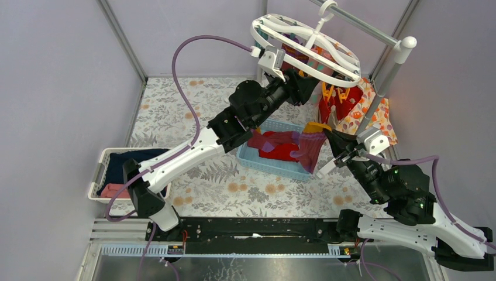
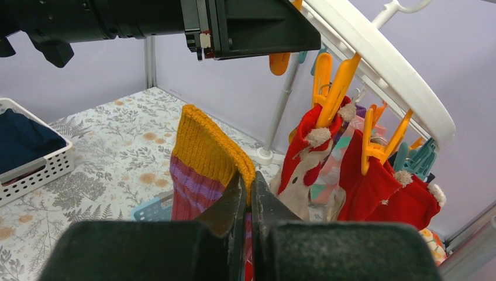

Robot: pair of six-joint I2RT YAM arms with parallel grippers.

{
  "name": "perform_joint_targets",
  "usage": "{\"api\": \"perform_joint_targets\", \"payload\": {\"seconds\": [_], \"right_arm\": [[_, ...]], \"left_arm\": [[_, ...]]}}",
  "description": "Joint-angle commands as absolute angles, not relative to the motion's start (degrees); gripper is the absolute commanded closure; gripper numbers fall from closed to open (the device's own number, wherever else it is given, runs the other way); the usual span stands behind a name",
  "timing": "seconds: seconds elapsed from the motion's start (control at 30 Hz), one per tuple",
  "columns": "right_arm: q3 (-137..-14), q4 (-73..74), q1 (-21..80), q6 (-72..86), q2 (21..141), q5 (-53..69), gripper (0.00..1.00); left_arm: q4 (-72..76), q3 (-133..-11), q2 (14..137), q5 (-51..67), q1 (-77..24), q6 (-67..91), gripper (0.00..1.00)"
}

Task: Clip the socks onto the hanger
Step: Open the clamp at the hanger.

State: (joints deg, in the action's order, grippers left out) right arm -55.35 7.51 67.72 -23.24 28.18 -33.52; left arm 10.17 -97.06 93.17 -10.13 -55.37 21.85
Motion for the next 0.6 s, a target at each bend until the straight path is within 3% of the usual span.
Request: {"api": "perform_joint_targets", "payload": {"seconds": [0.0, 0.1, 0.33, 0.57], "right_arm": [[-55.96, 6.74, 68.03, -23.47, 29.13, -34.54, 0.97], [-56.17, 6.73, 68.03, -23.54, 29.75, -34.54, 0.97], [-56.34, 6.56, 68.03, -23.55, 29.68, -34.5, 0.97], [-56.51, 6.63, 68.03, -23.8, 29.74, -34.71, 0.97]], "left_arm": [[10.72, -98.01, 91.6, -10.75, -55.73, 21.24, 0.46], [10.64, -98.0, 90.92, -10.55, -55.74, 21.36, 0.41], [10.63, -98.11, 90.55, -11.66, -55.65, 20.79, 0.39], [10.72, -98.44, 90.73, -11.28, -55.63, 20.68, 0.46]]}}
